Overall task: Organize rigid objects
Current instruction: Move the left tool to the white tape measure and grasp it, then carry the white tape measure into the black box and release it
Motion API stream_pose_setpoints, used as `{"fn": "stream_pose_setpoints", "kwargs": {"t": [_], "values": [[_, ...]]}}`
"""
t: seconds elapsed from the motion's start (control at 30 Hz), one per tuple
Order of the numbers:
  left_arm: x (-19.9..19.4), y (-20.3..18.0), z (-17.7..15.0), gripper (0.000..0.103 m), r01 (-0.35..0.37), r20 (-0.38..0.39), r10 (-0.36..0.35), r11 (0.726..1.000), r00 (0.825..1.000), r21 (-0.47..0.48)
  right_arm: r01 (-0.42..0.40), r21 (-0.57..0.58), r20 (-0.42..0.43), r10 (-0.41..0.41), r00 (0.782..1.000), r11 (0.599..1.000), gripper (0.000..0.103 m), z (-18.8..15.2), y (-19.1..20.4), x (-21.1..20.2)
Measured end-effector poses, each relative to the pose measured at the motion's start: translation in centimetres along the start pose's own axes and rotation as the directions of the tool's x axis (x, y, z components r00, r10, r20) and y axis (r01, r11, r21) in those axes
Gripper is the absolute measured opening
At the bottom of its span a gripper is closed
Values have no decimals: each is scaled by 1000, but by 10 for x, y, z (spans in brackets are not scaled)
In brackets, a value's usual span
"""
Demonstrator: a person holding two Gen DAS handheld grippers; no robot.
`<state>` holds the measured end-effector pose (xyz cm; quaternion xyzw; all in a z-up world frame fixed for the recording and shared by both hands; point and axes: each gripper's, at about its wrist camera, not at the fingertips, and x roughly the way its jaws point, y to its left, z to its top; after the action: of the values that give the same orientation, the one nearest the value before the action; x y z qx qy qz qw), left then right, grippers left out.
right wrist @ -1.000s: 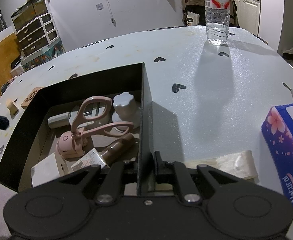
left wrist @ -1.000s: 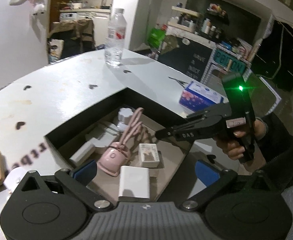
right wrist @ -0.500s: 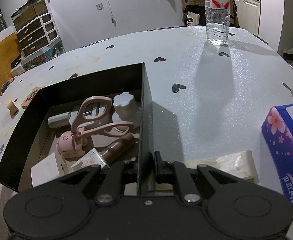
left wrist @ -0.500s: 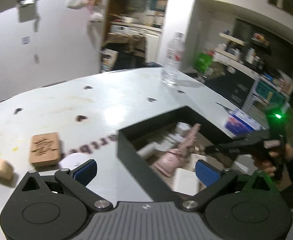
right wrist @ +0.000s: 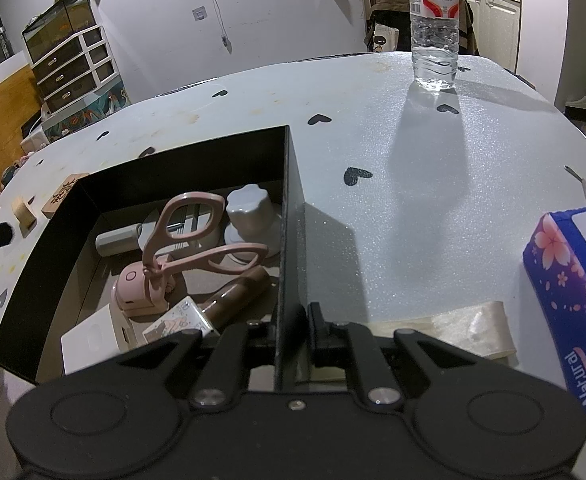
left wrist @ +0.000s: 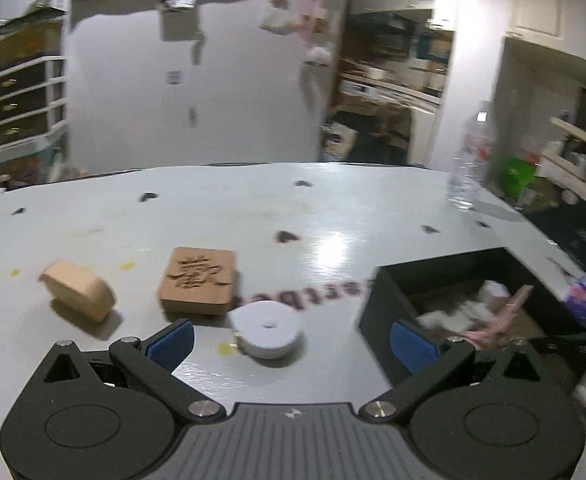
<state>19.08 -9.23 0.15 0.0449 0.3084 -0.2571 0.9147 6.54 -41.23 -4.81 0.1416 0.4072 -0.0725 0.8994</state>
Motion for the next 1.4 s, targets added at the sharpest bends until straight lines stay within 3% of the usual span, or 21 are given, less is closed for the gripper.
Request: {"fn": "stream_pose_setpoints", "kwargs": {"t": [0.13, 0.2, 0.43, 0.7, 0.9, 1.2, 1.4], "values": [[14, 2, -5, 103, -111, 29, 111, 994, 993, -11, 2, -2, 1, -2, 1000, 1000, 11, 0, 0, -1], [23, 3, -7, 103, -131, 29, 131, 991, 991, -13, 2, 0, 1, -2, 1000, 1000, 12, 0, 0, -1], [50, 3, -13, 101, -134, 7, 135, 989, 991, -55, 2, -1, 2, -2, 1000, 1000, 12, 0, 1, -1], [71, -2, -16, 72, -132, -4, 132, 991, 991, -28, 2, 2, 3, -2, 1000, 1000, 12, 0, 1, -1], [79, -8, -19, 59, -129, -1, 129, 992, 992, 15, 3, 2, 3, -3, 1000, 1000, 12, 0, 0, -1], [76, -5, -21, 58, -113, 7, 113, 994, 994, -13, 2, 6, 4, -2, 1000, 1000, 11, 0, 0, -1], [60, -3, -29, 58, -64, 17, 65, 994, 998, -91, 41, -15, 1, -40, 999, 999, 8, 2, 6, -1]]}}
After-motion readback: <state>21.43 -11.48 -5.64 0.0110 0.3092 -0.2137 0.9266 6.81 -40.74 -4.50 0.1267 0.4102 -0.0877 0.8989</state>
